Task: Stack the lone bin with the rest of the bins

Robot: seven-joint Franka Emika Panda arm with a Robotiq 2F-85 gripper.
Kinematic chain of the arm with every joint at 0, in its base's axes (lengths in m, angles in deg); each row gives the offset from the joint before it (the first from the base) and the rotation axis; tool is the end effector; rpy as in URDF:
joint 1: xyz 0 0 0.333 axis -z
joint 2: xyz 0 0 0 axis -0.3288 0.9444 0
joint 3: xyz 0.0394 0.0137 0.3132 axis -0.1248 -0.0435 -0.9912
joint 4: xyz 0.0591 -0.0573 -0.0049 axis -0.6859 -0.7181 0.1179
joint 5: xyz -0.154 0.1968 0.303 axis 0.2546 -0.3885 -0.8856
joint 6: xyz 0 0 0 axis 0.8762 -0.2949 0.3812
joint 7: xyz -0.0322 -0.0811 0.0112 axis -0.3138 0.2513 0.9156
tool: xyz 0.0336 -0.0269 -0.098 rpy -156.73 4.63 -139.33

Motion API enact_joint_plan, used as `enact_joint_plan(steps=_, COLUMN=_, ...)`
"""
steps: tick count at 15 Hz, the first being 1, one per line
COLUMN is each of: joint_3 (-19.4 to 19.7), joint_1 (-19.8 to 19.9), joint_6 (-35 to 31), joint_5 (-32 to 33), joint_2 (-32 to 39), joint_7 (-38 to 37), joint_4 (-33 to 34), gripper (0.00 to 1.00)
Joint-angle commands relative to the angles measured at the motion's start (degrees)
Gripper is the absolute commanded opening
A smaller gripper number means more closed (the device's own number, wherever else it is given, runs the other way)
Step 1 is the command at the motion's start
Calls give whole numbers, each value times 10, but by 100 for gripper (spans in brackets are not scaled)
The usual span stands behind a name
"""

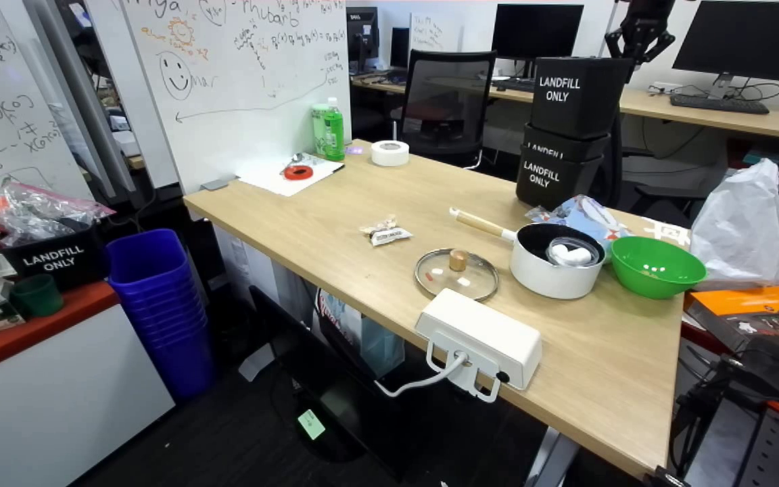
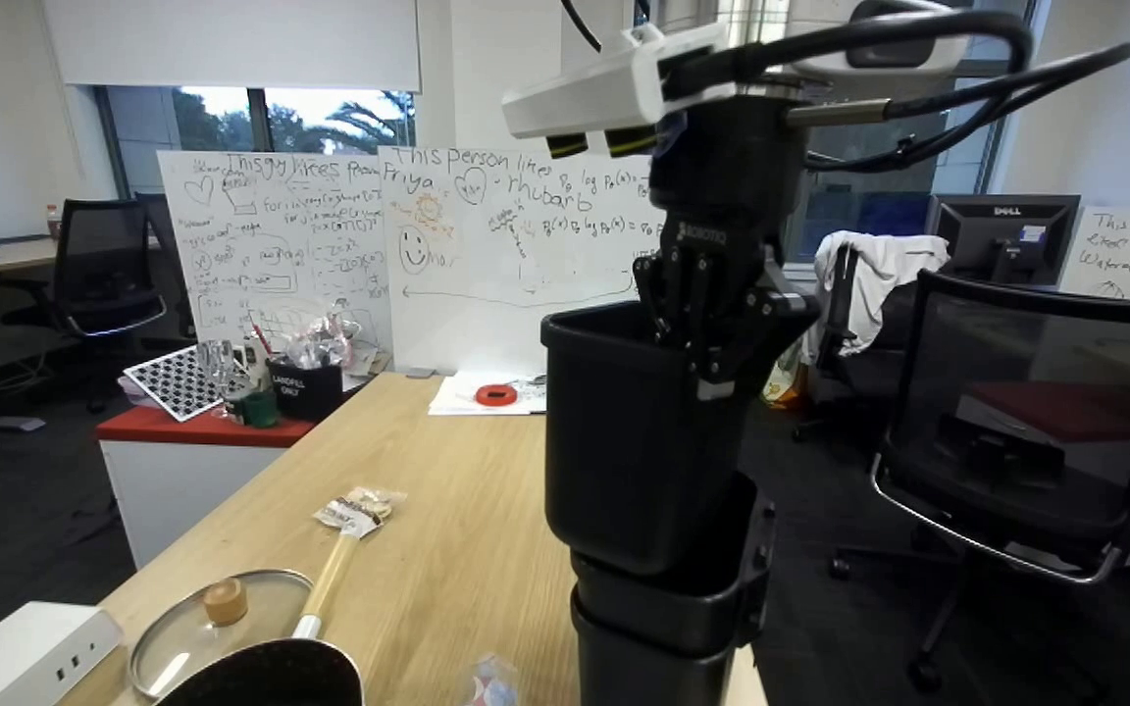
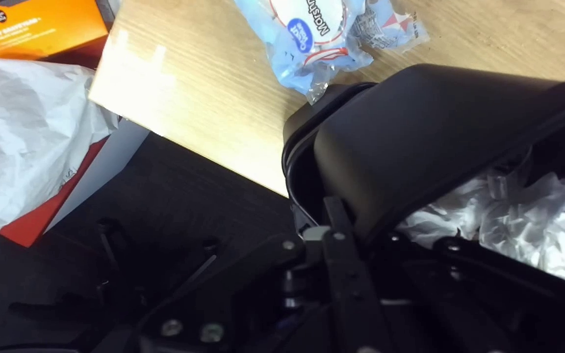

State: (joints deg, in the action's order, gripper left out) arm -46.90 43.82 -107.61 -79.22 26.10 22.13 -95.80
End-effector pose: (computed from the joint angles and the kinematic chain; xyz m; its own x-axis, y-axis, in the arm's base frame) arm 0.5897 -0.4169 0.4737 0.6756 -0.7371 0.0145 -0.7371 -0.6758 -0.0084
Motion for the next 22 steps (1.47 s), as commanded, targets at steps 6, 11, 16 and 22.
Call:
enact_joint_plan(steps=6, joint_3=-1, joint_1=2, joint_6=-42, joint_5=-15, joint_2=13, joint_7=-69, joint_4=15, gripper=1)
enact_joint_plan(steps=11, joint_3=2, joint_1=0, joint_6=-81, joint_5=-1, joint_2=9, joint_7=-67, joint_4=-1, gripper=1)
enact_joint_plan(steps=16, joint_3=0, joint_1=6, joint_6=-82, joint_5=-6, joint_2=6, joint_7=-48, joint_4=-7, gripper=1)
enact_joint_plan(steps=22, joint_3=-3, joint_1=18, joint_6=-42, joint_5=-8, joint_2=-2, joint_7=2, joint_4=-8, gripper=1)
